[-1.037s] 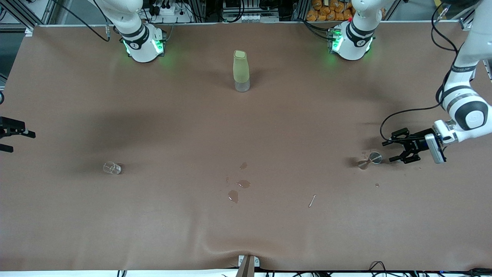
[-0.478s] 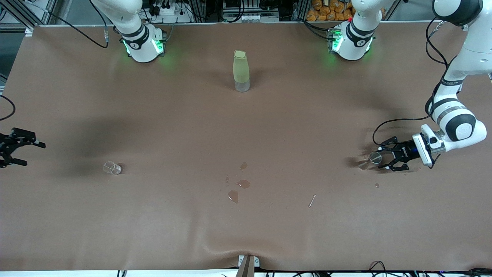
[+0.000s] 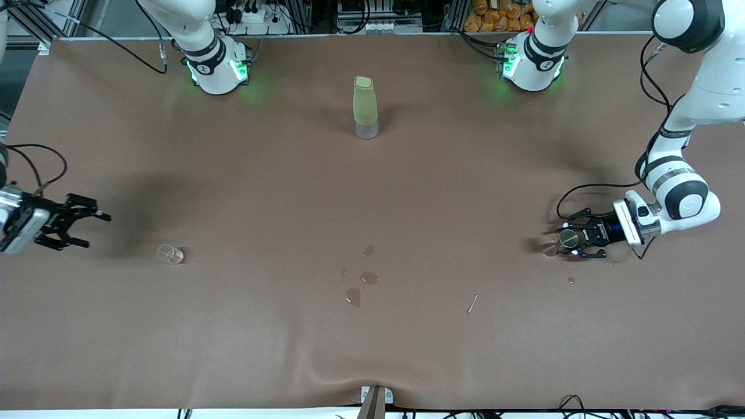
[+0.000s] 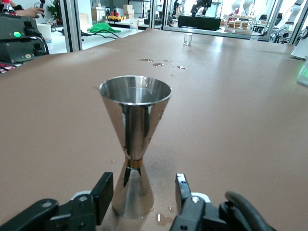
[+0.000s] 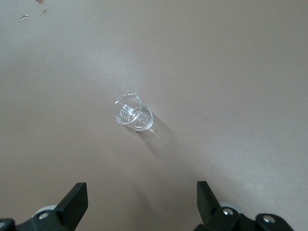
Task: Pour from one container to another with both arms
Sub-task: 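Close the left gripper on the jigger while the right gripper grasps the beaker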
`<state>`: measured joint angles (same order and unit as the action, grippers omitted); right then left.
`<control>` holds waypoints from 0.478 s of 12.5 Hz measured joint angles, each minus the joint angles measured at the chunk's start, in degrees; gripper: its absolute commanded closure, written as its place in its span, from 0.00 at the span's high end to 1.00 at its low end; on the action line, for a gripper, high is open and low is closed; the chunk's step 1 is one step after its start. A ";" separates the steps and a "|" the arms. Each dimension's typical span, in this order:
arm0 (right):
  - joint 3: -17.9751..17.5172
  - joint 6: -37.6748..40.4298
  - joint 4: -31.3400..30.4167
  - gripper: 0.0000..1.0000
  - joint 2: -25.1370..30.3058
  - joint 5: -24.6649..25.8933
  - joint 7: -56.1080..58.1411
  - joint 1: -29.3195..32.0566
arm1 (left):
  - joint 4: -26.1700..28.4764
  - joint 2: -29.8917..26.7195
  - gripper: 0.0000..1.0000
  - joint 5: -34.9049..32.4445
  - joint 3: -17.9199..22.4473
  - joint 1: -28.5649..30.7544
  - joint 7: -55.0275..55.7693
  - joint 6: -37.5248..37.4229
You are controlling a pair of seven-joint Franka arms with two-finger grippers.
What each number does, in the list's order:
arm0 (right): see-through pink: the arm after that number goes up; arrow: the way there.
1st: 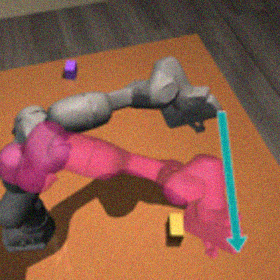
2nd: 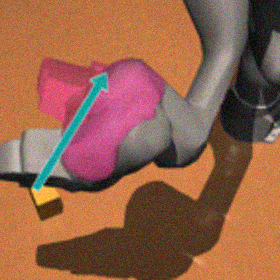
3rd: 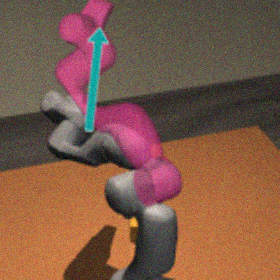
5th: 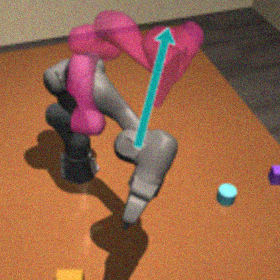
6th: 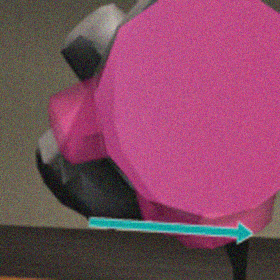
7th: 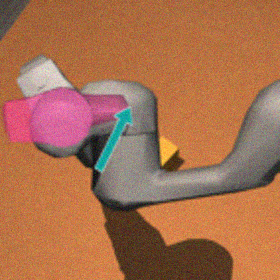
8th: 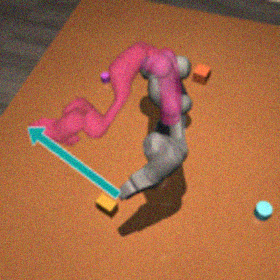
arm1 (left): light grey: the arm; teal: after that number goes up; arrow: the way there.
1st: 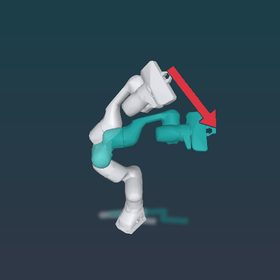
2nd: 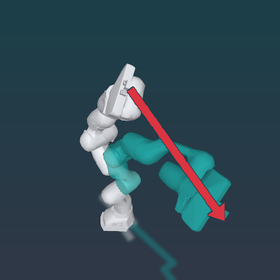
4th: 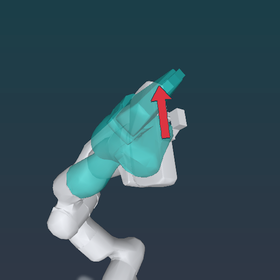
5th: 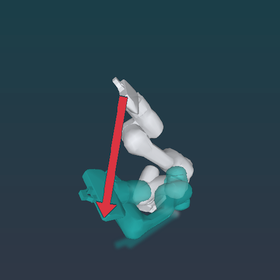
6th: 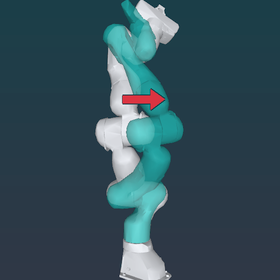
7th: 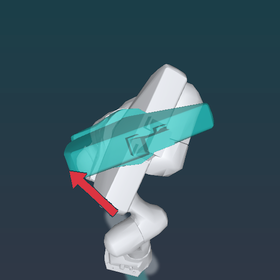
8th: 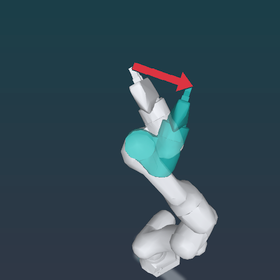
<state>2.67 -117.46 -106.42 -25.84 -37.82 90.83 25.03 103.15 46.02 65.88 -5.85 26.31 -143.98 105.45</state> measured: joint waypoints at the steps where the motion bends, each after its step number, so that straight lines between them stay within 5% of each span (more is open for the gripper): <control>1: 0.02 -1.85 -1.85 1.00 -0.05 -2.43 4.18 0.14 | -0.77 0.17 0.54 0.33 -0.17 -0.01 -0.21 -0.45; 6: 0.01 -3.43 -4.07 1.00 -1.86 -13.97 20.03 0.50 | -2.69 0.22 0.46 0.46 -1.54 -0.13 -0.48 -1.49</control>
<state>2.68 -120.89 -110.49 -27.70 -51.79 110.86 25.52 100.46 46.24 66.33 -7.39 26.18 -144.46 103.96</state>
